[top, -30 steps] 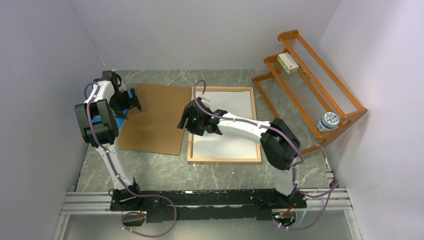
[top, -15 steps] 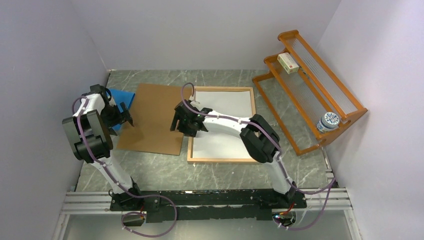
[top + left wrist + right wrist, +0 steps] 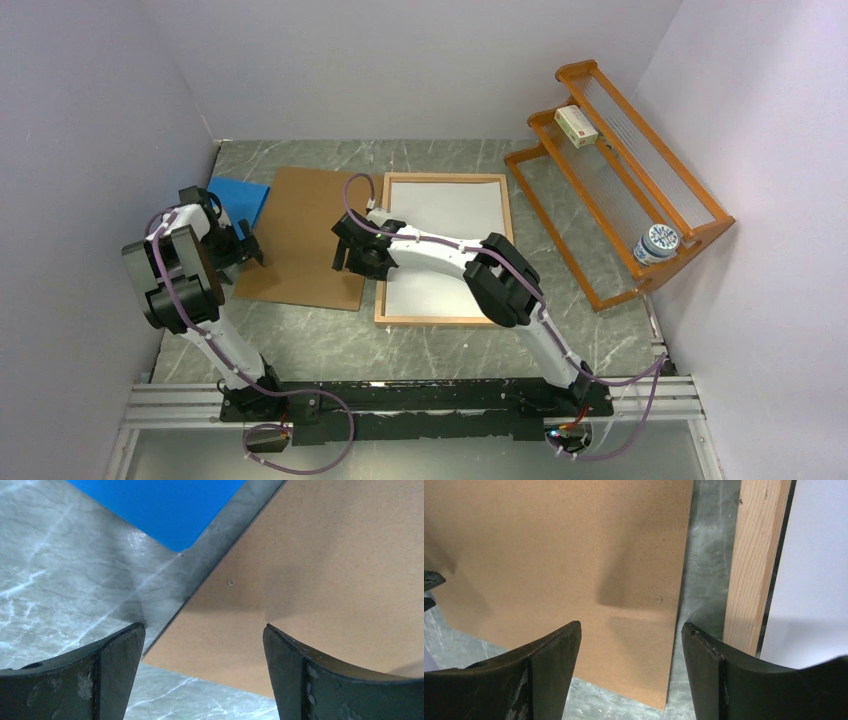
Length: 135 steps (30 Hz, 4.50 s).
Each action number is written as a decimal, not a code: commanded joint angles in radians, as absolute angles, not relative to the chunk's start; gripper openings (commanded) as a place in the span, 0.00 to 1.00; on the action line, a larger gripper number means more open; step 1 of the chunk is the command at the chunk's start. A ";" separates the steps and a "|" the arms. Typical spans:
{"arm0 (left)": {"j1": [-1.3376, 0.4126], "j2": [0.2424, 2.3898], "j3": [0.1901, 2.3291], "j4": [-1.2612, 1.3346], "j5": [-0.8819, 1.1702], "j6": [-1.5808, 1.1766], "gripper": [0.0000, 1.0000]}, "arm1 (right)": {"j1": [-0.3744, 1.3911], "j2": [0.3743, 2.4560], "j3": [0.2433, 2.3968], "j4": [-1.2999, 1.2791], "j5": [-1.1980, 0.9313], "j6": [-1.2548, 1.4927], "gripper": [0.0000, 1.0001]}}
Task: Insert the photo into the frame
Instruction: Turn over the photo frame item at the center of the board.
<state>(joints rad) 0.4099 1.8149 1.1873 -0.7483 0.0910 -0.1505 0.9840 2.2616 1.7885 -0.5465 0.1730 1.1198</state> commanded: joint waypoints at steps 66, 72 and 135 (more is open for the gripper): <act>0.279 1.708 1.041 -0.634 0.761 -0.412 0.81 | 0.846 1.843 1.440 -0.175 -0.049 0.969 0.69; 0.209 1.656 0.996 -0.601 0.727 -0.421 0.81 | 0.756 1.740 1.261 -0.165 -0.050 0.939 0.69; 0.198 1.738 1.062 -0.594 0.534 -0.452 0.82 | 0.572 1.778 1.122 0.278 -0.585 0.844 0.10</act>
